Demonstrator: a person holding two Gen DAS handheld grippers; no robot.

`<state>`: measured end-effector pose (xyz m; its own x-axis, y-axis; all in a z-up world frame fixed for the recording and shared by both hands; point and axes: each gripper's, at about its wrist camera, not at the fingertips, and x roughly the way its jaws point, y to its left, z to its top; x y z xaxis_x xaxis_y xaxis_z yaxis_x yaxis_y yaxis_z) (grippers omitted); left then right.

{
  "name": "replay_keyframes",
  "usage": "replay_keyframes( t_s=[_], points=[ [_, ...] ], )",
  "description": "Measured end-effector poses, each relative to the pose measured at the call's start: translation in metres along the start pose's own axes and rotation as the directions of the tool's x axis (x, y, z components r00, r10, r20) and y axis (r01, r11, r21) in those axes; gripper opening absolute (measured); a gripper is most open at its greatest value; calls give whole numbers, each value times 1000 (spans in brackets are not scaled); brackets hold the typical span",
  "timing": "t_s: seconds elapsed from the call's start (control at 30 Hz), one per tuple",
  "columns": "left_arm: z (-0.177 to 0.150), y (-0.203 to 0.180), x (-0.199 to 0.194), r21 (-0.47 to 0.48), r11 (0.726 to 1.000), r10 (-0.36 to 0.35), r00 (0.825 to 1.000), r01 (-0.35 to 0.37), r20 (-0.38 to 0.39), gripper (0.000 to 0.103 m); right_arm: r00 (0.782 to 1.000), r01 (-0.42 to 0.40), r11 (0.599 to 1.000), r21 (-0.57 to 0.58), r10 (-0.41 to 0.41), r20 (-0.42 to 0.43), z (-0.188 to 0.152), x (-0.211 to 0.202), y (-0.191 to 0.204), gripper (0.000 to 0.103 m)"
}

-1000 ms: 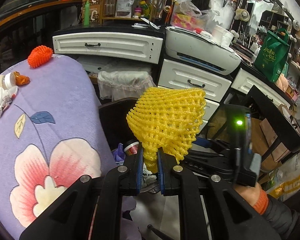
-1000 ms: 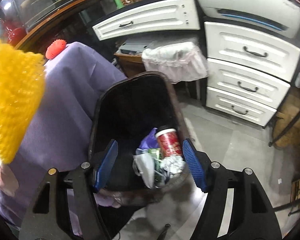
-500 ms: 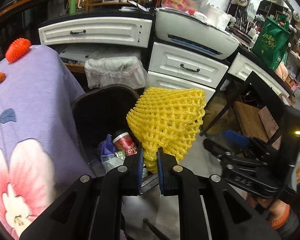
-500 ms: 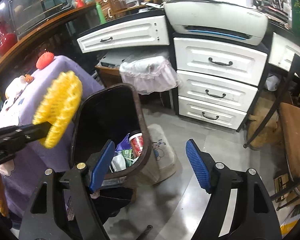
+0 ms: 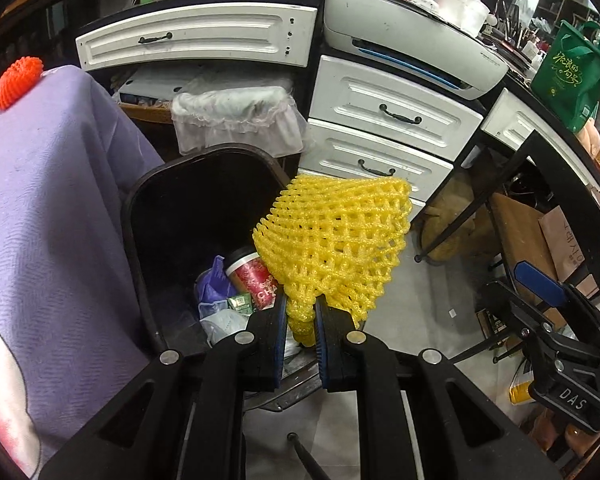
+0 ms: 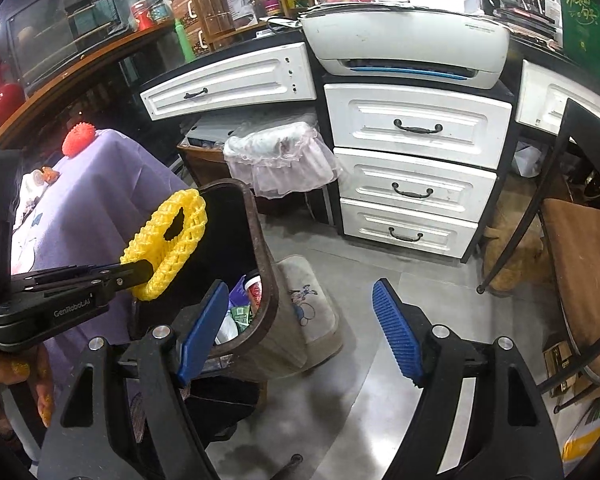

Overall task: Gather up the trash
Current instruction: 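Lower the yellow foam net into the black bin and open the left tool, then move both tools back over the table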

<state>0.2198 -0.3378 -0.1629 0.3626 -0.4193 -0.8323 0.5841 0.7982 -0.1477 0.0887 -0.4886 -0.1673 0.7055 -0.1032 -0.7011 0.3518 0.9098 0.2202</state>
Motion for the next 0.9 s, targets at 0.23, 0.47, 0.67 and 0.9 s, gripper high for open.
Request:
replay_keyframes(
  t_s=[0.23, 0.47, 0.67, 0.9],
  points=[
    [2, 3, -6, -31, 999, -12, 1000, 13, 25, 57, 1000, -5, 1000, 12, 6, -12, -1, 2, -3, 75],
    [2, 0, -25, -32, 998, -46, 997, 49, 67, 77, 1000, -18, 1000, 19, 19, -9, 1, -1, 0, 75],
    [-3, 6, -59, -22, 996, -86, 990, 89, 113, 84, 999, -51, 999, 19, 52, -7, 5, -3, 8, 75],
    [-9, 30, -99, -12, 998, -64, 983, 67, 173, 89, 991, -133, 990, -55, 132, -10, 17, -5, 42, 75]
  ],
)
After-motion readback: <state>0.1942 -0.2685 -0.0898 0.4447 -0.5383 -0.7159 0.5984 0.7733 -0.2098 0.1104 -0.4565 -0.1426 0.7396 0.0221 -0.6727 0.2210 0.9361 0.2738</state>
